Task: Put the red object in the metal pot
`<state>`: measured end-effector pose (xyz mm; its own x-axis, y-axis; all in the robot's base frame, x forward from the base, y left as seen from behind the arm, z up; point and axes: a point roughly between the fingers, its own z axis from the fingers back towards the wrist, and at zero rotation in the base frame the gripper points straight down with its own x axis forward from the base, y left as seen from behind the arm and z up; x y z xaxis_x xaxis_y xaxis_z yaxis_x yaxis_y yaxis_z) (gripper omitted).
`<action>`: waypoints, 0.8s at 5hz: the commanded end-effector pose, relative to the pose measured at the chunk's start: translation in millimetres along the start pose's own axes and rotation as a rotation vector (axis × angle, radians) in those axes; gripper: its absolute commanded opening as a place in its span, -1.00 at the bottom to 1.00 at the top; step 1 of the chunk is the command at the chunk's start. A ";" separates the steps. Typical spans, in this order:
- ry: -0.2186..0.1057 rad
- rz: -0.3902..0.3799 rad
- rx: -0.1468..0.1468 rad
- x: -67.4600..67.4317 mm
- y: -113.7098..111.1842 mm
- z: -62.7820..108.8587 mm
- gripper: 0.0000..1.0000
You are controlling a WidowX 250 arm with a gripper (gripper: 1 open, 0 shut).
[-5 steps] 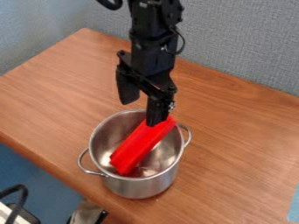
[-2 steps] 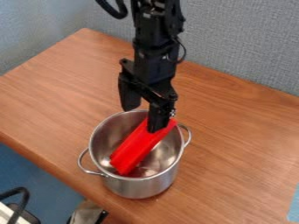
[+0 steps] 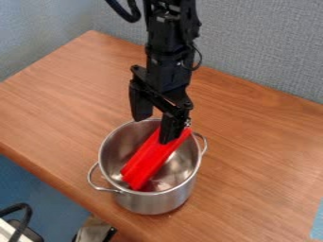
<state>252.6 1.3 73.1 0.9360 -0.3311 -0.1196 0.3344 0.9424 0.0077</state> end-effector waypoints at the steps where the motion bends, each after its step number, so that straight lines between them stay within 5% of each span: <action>1: -0.011 0.004 0.015 3.7 4.2 1.5 1.00; 4: 0.030 0.003 0.003 1.7 4.4 -15.7 1.00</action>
<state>251.7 1.4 52.8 0.9293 -0.3300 -0.1659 0.3335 0.9427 -0.0068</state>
